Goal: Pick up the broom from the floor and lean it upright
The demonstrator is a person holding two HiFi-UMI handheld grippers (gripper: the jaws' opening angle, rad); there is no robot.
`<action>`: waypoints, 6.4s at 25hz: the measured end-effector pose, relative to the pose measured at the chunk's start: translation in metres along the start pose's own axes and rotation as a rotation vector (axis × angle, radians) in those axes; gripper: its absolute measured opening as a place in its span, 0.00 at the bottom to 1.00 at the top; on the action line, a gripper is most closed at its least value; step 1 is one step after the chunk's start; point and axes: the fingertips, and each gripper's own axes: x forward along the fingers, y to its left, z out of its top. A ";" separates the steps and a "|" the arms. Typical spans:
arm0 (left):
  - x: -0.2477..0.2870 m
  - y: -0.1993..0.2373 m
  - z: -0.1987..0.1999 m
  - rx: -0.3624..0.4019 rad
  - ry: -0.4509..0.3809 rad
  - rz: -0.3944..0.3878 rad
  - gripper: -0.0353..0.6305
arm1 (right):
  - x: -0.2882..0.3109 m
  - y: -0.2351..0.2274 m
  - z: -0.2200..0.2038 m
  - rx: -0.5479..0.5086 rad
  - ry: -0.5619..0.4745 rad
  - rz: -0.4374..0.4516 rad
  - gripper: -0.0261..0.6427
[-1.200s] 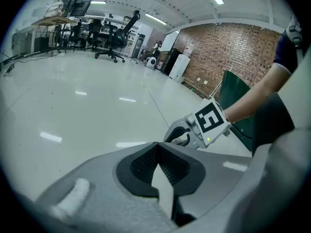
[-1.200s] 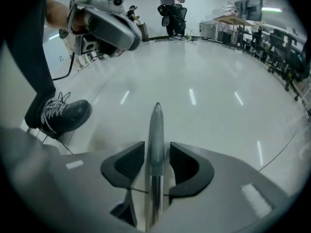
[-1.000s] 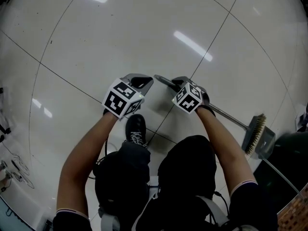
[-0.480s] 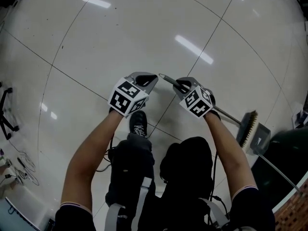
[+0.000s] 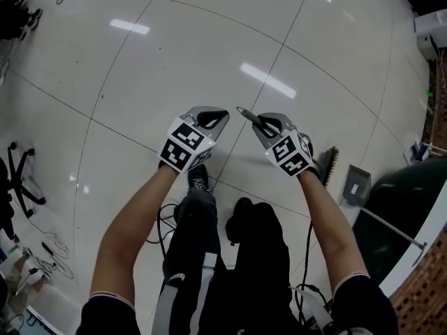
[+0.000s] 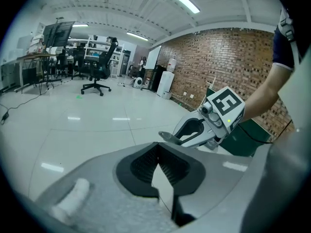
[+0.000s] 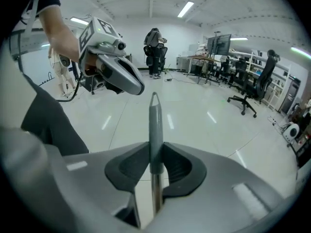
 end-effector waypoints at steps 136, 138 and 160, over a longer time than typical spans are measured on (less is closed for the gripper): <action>0.438 -0.728 0.414 0.690 0.459 -1.065 0.05 | -0.764 -0.249 -0.500 1.494 -0.178 -0.924 0.17; 0.438 -0.734 0.413 0.689 0.464 -1.072 0.05 | -0.766 -0.256 -0.503 1.468 -0.172 -0.920 0.17; 0.440 -0.726 0.411 0.651 0.494 -1.055 0.05 | -0.781 -0.270 -0.535 1.517 -0.189 -1.072 0.19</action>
